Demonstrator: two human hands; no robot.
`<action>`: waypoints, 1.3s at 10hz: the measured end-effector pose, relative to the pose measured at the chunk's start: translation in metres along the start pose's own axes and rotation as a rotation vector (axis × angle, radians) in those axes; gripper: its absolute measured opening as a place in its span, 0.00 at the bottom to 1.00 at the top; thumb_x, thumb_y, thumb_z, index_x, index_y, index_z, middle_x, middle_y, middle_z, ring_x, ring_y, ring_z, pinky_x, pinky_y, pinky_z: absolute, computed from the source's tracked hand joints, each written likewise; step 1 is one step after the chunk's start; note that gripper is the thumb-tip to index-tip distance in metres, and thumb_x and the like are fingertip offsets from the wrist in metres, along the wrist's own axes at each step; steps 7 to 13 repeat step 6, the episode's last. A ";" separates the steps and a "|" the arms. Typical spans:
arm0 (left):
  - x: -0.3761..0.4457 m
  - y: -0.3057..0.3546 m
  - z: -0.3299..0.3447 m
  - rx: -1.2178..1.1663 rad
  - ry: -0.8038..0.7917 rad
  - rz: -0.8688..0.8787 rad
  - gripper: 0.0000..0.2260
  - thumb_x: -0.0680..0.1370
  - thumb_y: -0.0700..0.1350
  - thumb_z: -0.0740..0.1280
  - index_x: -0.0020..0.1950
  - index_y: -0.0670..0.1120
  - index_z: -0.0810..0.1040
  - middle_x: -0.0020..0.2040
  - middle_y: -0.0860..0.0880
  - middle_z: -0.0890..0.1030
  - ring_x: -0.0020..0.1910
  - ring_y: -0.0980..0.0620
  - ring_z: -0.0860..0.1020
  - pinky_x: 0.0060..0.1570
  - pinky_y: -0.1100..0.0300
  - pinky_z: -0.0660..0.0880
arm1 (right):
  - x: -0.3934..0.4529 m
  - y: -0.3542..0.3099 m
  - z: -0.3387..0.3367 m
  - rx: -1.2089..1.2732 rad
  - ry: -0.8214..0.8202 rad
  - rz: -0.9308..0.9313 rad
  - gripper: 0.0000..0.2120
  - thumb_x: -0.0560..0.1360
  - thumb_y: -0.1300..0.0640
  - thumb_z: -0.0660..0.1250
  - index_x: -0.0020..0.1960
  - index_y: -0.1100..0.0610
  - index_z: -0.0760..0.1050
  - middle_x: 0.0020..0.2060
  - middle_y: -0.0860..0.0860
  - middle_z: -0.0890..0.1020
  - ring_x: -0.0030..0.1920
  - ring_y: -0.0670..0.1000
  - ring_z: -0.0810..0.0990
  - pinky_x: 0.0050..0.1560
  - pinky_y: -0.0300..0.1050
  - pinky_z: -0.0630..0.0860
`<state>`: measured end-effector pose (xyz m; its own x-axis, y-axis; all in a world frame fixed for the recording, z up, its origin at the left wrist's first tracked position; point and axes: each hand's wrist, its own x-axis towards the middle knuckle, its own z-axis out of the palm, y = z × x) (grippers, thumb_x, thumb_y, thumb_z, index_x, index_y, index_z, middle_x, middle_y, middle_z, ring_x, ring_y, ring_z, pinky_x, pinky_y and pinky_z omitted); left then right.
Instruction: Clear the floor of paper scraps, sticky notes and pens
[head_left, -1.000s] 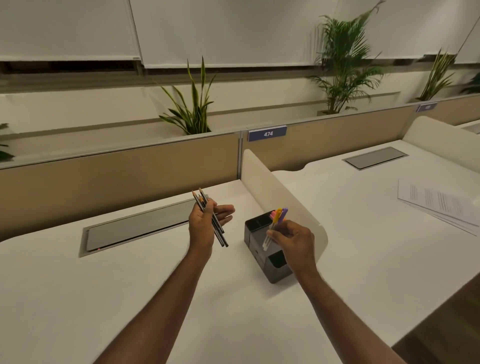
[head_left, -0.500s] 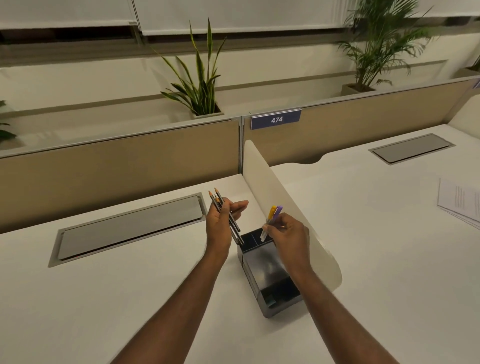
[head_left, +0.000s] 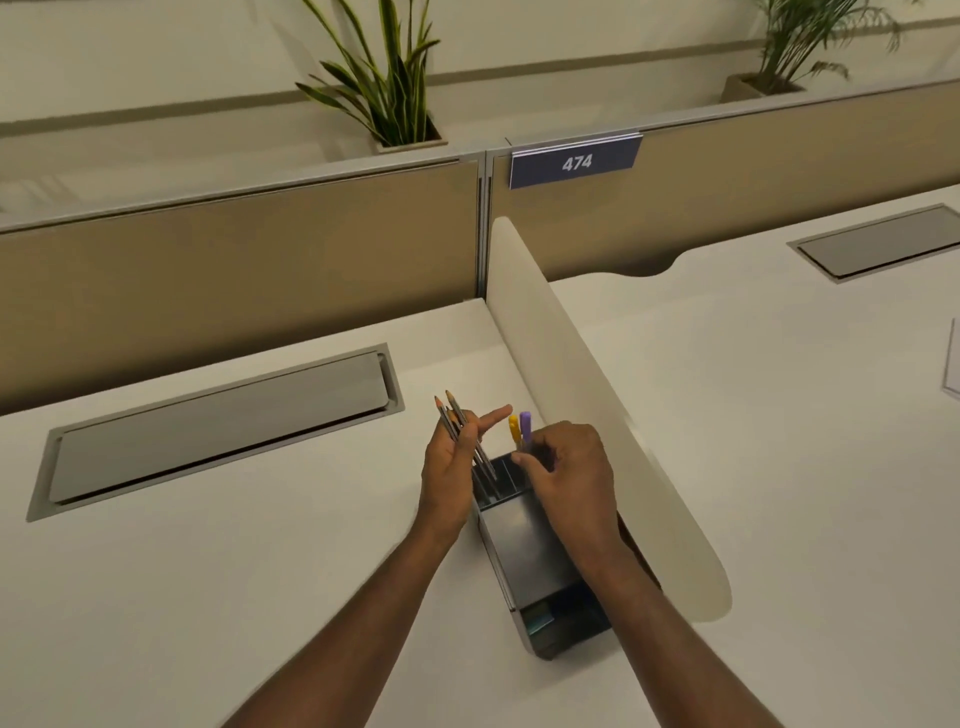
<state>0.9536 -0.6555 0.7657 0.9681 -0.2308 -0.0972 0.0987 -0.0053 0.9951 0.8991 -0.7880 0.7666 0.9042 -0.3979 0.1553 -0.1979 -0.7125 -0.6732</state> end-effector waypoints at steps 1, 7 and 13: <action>-0.004 -0.002 0.003 0.015 -0.019 -0.024 0.11 0.83 0.49 0.59 0.52 0.60 0.81 0.51 0.60 0.83 0.54 0.62 0.81 0.49 0.73 0.76 | -0.001 0.004 0.005 -0.070 0.044 -0.041 0.07 0.73 0.47 0.75 0.45 0.48 0.81 0.48 0.46 0.81 0.50 0.46 0.76 0.49 0.42 0.78; -0.021 -0.008 -0.008 0.085 -0.138 -0.057 0.20 0.83 0.51 0.58 0.75 0.56 0.63 0.76 0.54 0.67 0.74 0.56 0.66 0.66 0.67 0.64 | 0.006 -0.015 -0.013 0.050 -0.127 0.102 0.18 0.73 0.47 0.74 0.62 0.49 0.81 0.67 0.48 0.79 0.66 0.49 0.76 0.66 0.40 0.68; -0.021 -0.008 -0.008 0.085 -0.138 -0.057 0.20 0.83 0.51 0.58 0.75 0.56 0.63 0.76 0.54 0.67 0.74 0.56 0.66 0.66 0.67 0.64 | 0.006 -0.015 -0.013 0.050 -0.127 0.102 0.18 0.73 0.47 0.74 0.62 0.49 0.81 0.67 0.48 0.79 0.66 0.49 0.76 0.66 0.40 0.68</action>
